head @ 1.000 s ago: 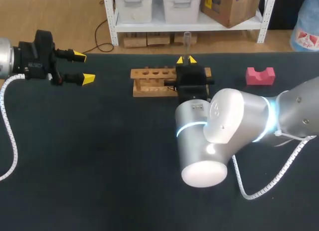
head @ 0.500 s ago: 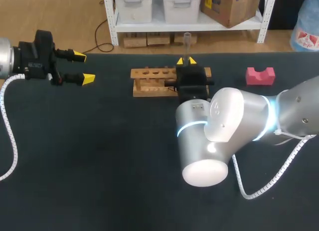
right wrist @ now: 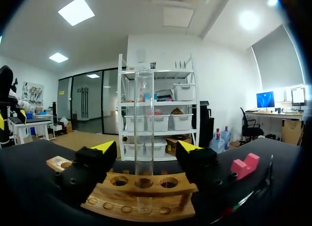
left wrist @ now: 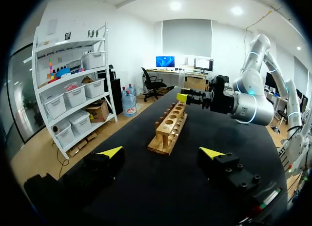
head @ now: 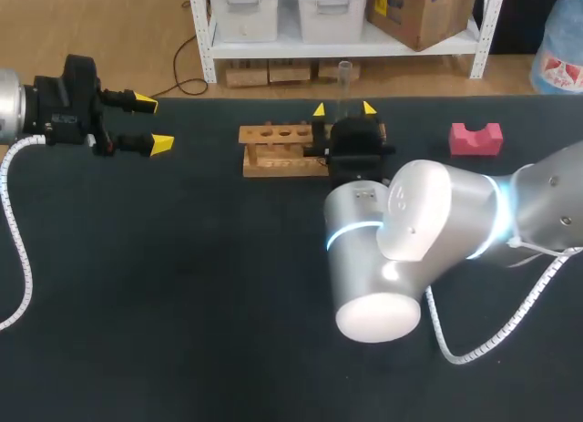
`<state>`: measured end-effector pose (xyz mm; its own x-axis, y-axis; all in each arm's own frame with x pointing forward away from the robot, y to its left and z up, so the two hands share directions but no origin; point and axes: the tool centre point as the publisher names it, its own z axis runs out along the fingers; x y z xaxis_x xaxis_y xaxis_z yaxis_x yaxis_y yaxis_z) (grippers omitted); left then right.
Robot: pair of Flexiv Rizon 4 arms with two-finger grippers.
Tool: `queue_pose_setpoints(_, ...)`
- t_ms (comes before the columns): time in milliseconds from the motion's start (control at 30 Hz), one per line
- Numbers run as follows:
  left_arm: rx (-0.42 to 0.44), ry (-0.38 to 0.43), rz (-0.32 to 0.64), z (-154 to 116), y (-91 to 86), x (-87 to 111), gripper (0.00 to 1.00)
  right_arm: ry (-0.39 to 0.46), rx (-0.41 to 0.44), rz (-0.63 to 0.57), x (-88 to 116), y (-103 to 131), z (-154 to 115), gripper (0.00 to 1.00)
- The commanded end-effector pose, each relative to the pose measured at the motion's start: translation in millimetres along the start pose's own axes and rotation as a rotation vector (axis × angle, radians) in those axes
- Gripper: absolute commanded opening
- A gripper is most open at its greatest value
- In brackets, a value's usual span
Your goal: Grasp the test tube, adjust it, and insert it.
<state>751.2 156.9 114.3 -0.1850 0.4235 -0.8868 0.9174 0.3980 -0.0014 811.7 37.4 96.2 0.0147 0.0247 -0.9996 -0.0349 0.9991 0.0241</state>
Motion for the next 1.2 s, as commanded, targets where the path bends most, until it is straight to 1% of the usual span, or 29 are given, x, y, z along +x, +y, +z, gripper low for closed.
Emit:
queue_pose_setpoints(33,0.0,-0.005,0.003,0,0.4,1.4,1.0,0.037,-0.29,0.002,-11,-8,-17,1.0)
queue_pose_setpoints(100,0.0,-0.005,0.003,0,0.4,1.4,1.0,0.056,-0.316,-0.007,-13,-8,-23,1.0)
queue_pose_setpoints(300,0.0,-0.005,0.003,0,0.4,1.4,1.0,0.117,-0.438,-0.018,-20,-11,-41,1.0)
queue_pose_setpoints(367,0.0,-0.005,0.003,0,0.4,1.4,1.0,0.143,-0.502,-0.005,-24,-13,-45,1.0)
queue_pose_setpoints(467,0.0,-0.005,0.003,0,0.4,1.4,1.0,0.203,-0.623,0.024,-29,-19,-50,1.0)
queue_pose_setpoints(500,0.0,-0.005,0.003,0,0.4,1.4,1.0,0.241,-0.678,0.077,-32,-21,-51,1.0)
queue_pose_setpoints(533,0.0,-0.005,0.003,0,0.4,1.4,1.0,0.263,-0.708,0.111,-32,-25,-51,1.0)
queue_pose_setpoints(600,0.0,-0.005,0.003,0,0.4,1.4,1.0,0.266,-0.743,0.088,-33,-28,-52,1.0)
queue_pose_setpoints(667,0.0,-0.005,0.003,0,0.4,1.4,1.0,0.285,-0.777,0.104,-33,-31,-53,1.0)
queue_pose_setpoints(933,0.0,-0.005,0.003,0,0.4,1.4,1.0,0.333,-0.85,0.144,-36,-42,-55,1.0)
queue_pose_setpoints(967,0.0,-0.005,0.003,0,0.4,1.4,1.0,0.346,-0.853,0.155,-36,-43,-56,1.0)
queue_pose_setpoints(1200,0.0,-0.005,0.003,0,0.4,1.4,1.0,0.346,-0.853,0.155,-36,-43,-56,1.0)
